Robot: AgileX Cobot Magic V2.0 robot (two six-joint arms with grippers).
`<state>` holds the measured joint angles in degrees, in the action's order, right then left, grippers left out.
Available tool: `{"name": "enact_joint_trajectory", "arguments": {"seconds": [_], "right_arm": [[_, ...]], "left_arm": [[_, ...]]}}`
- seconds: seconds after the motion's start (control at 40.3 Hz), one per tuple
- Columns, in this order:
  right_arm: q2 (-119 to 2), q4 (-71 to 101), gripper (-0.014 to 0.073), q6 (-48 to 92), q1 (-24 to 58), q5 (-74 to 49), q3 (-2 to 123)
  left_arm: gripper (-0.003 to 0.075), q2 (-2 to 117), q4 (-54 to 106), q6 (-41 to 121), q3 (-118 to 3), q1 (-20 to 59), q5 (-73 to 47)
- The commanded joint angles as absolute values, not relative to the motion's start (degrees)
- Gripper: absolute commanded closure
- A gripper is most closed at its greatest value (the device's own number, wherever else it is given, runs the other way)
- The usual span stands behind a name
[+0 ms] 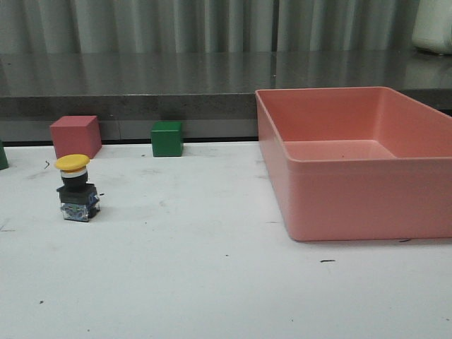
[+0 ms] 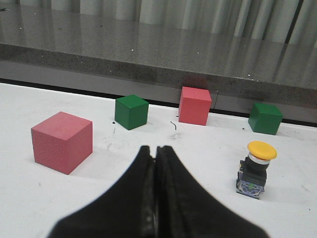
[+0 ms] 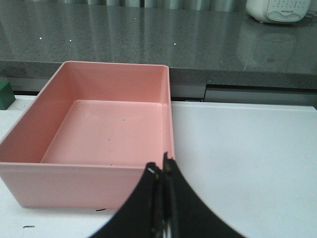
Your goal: Place and stand button with both arms
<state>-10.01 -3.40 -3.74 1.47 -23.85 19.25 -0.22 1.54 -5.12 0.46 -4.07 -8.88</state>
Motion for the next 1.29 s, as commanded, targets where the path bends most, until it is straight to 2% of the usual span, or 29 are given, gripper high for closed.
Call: {"name": "enact_joint_trajectory", "arguments": {"seconds": [0.0, 0.223, 0.546, 0.795, 0.944, 1.266], "right_arm": [[-10.5, -4.28, 0.0655, -3.19, 1.24, -19.03, 20.87], [-10.26, -3.97, 0.0655, -3.19, 2.16, -15.72, 18.66], [-8.93, -3.8, 0.0655, -3.19, 5.95, -5.09, 6.85], [-2.41, 1.75, 0.0655, -3.19, 2.74, -6.25, -1.51], [1.45, 2.28, 0.0655, -3.19, 0.62, -11.58, -1.34], [1.67, 2.28, 0.0655, -3.19, -0.17, -11.6, -1.4]], "left_arm": [[0.074, -1.52, 2.08, -5.31, 1.41, -4.15, -3.62], [0.074, -1.52, 2.08, -5.31, 1.41, -4.15, -3.62], [0.074, -1.52, 2.08, -5.31, 1.41, -4.15, -3.62], [0.074, -1.52, 2.08, -5.31, 1.41, -4.15, -3.62], [0.074, -1.52, 2.08, -5.31, 1.41, -4.15, -3.62], [0.074, -1.52, 2.08, -5.31, 1.41, -4.15, -3.85]]}}
